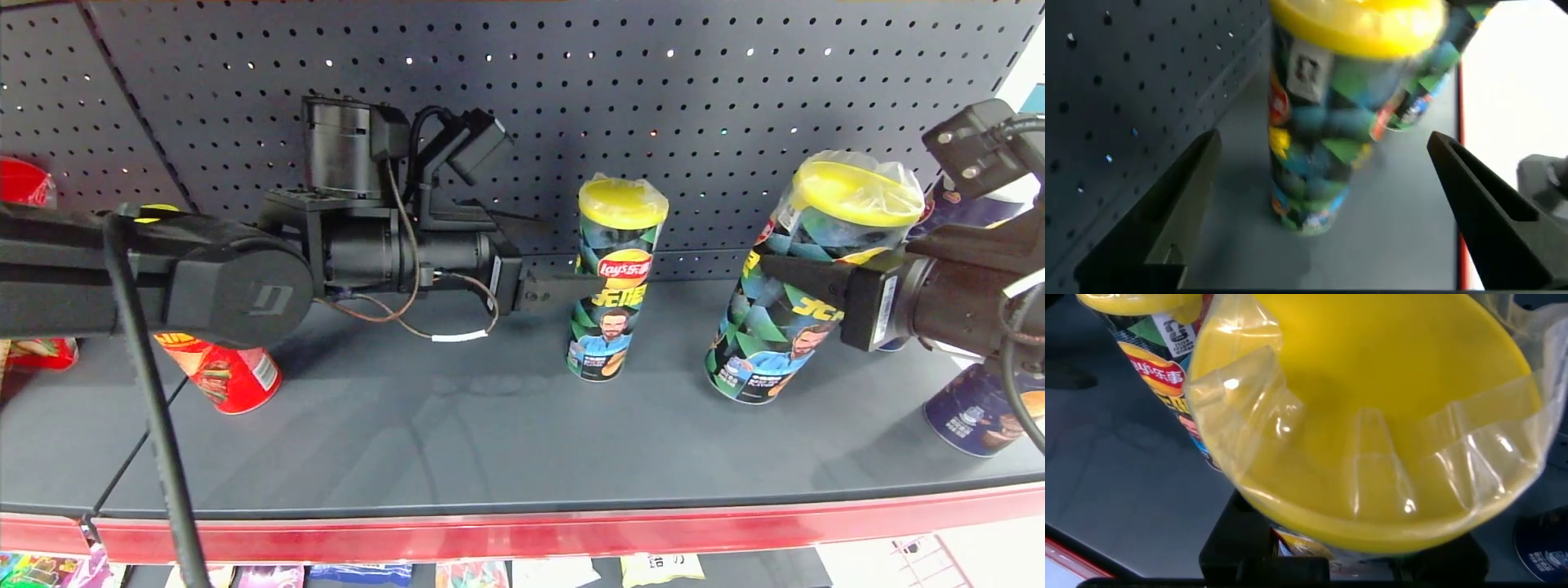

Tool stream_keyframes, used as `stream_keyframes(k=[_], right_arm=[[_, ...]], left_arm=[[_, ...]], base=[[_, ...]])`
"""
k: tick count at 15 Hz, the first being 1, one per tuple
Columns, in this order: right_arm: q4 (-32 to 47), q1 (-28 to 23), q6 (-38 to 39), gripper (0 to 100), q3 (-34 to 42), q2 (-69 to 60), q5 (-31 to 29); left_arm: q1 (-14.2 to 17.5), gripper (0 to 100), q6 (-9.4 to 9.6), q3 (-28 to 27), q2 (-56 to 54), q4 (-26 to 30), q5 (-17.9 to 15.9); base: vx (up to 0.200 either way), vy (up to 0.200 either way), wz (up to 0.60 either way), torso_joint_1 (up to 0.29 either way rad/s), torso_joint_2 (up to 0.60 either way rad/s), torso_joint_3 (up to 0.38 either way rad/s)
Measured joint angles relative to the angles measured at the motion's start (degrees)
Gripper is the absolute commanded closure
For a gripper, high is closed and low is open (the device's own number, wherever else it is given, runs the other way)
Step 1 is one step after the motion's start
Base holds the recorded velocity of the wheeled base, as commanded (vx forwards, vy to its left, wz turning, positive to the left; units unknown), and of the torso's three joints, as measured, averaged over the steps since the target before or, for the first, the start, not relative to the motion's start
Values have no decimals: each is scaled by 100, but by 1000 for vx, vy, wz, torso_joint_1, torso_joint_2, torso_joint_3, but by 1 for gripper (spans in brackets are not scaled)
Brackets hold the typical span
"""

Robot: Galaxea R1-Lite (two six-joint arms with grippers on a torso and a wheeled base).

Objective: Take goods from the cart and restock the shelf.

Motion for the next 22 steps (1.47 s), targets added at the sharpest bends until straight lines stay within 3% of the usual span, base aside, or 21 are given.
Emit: stream_keyframes(k=[15,16,22], right_arm=[[0,-57,0,100,-9,-5,-1],[0,-55,0,100,-9,-7,-1],[0,-72,2,100,9,-18,-1]], left_arm=[[-457,0,-2,-1057,816,-10,268],[-479,100,-2,-1089,868,-32,273],[-592,100,104,-1034,992,-201,279]], base=[[0,0,0,0,0,0],[0,0,0,0,0,0],[0,0,0,0,0,0]])
